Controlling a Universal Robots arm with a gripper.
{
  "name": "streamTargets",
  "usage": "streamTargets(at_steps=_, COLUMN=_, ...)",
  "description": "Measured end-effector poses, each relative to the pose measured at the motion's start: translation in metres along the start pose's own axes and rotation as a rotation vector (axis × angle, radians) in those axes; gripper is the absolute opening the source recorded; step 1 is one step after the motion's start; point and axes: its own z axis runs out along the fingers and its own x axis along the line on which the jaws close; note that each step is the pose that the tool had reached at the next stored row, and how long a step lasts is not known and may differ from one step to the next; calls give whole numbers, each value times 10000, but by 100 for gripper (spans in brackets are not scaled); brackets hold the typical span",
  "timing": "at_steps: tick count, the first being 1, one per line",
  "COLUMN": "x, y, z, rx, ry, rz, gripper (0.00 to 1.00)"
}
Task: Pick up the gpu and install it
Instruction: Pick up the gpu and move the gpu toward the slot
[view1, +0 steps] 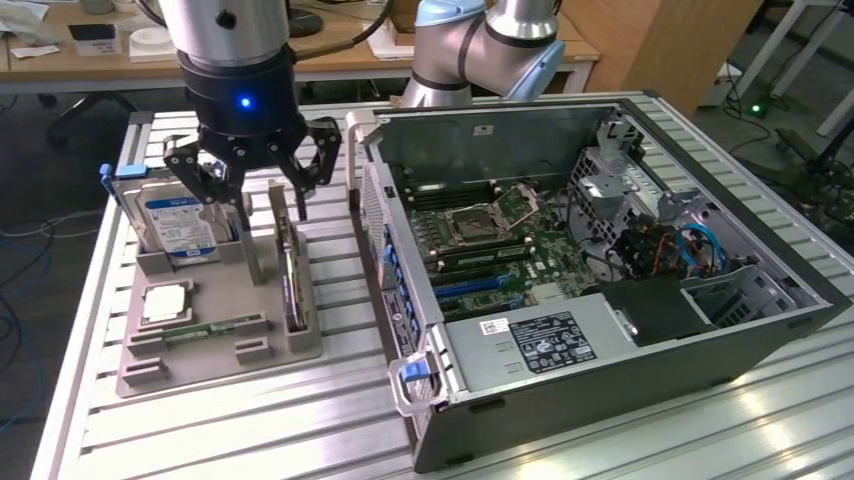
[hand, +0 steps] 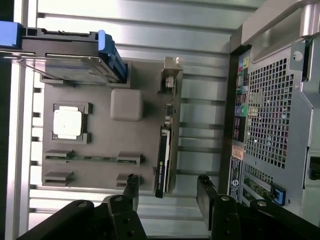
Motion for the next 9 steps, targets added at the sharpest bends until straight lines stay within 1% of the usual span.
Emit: streamTargets(at_steps=9, x=1, y=-5, z=137, rx=2, ry=-3, rz=62, gripper=59)
